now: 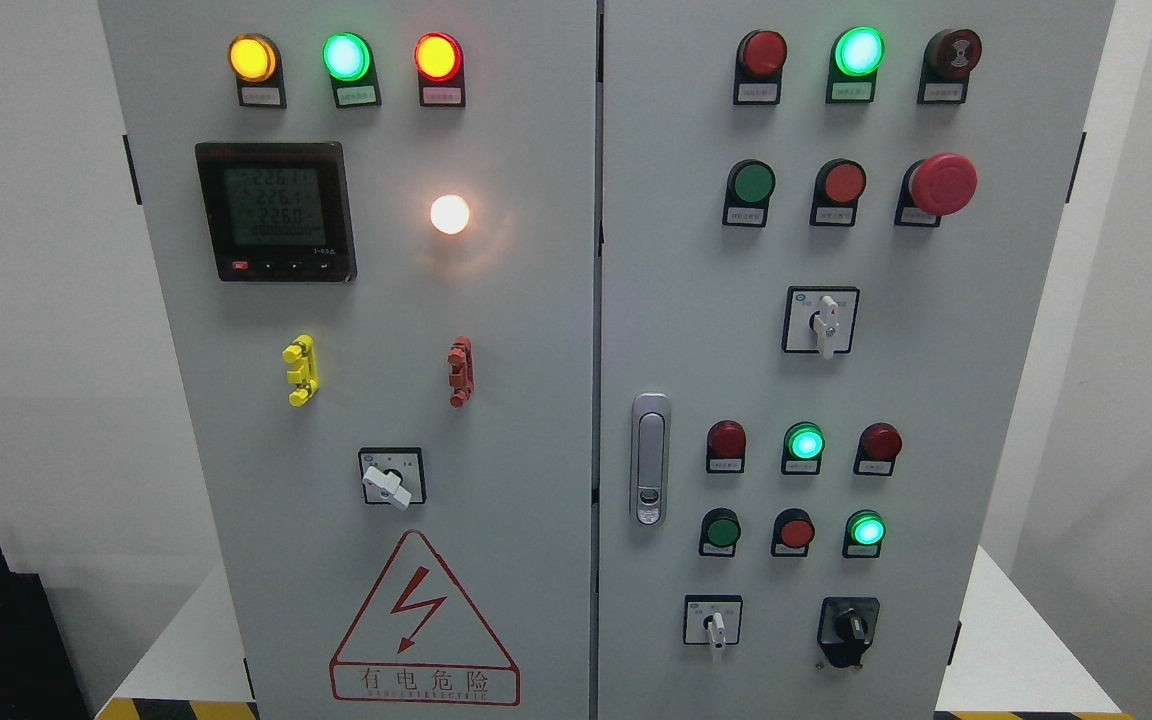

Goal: Release door handle

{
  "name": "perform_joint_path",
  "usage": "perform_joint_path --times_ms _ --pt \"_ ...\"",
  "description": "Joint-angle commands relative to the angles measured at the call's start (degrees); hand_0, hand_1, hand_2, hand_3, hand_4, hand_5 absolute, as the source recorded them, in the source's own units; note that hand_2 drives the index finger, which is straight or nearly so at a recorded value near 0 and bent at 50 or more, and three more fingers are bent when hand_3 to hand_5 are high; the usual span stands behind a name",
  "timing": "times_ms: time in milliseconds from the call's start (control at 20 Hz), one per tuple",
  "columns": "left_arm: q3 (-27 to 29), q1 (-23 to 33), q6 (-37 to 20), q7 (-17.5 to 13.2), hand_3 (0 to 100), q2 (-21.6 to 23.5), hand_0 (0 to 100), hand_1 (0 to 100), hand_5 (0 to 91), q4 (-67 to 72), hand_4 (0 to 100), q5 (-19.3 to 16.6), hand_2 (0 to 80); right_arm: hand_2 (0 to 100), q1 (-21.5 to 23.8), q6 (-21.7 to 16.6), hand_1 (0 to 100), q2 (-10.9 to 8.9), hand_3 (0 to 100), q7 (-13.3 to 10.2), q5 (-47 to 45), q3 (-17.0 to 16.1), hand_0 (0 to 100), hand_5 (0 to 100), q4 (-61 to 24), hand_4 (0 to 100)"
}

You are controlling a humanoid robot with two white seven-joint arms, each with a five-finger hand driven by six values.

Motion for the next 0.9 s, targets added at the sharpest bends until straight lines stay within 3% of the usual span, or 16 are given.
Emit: perform_joint_path --times_ms 0,351,451,551,752,852 --pt "-0.6 -1.8 0.0 0.0 0 0.0 12 39 0.0 -0.4 0 0.0 0.0 0 -0.9 -0.1 0 -0.52 0 -0.1 -0.4 0.9 34 0 0.8 0" --pt "-0.6 -1.8 0.0 0.0 0 0.0 12 39 0.0 -0.4 0 0.0 0.0 0 -1.2 -0.4 0 -0.52 0 -1.0 0.5 0.3 34 0 0.8 0" --pt "-0.6 -1.8 0.0 0.0 0 0.0 12 39 0.0 -0.5 0 0.0 0.0 0 -1.2 -0.5 0 0.18 0 -3.3 1.6 -0.2 33 0 0.6 0" --pt "-0.6 -1.8 0.0 0.0 0 0.0 12 39 0.0 -0.4 0 0.0 0.0 0 -1.7 -0.5 10 0.71 17 -6.2 6.9 -1.1 31 23 0.5 24" --pt "-0.6 -1.8 0.0 0.0 0 0.0 12 39 0.0 -0.4 0 0.0 0.0 0 -2.9 -0.7 20 2.55 33 -12.9 20.3 -3.7 35 37 0.3 38" --pt "-0.6 -1.8 0.0 0.0 0 0.0 12 39 0.0 -0.5 0 0.0 0.0 0 -4.5 0.0 27 6.57 49 -16.4 31.8 -4.9 40 49 0.7 52"
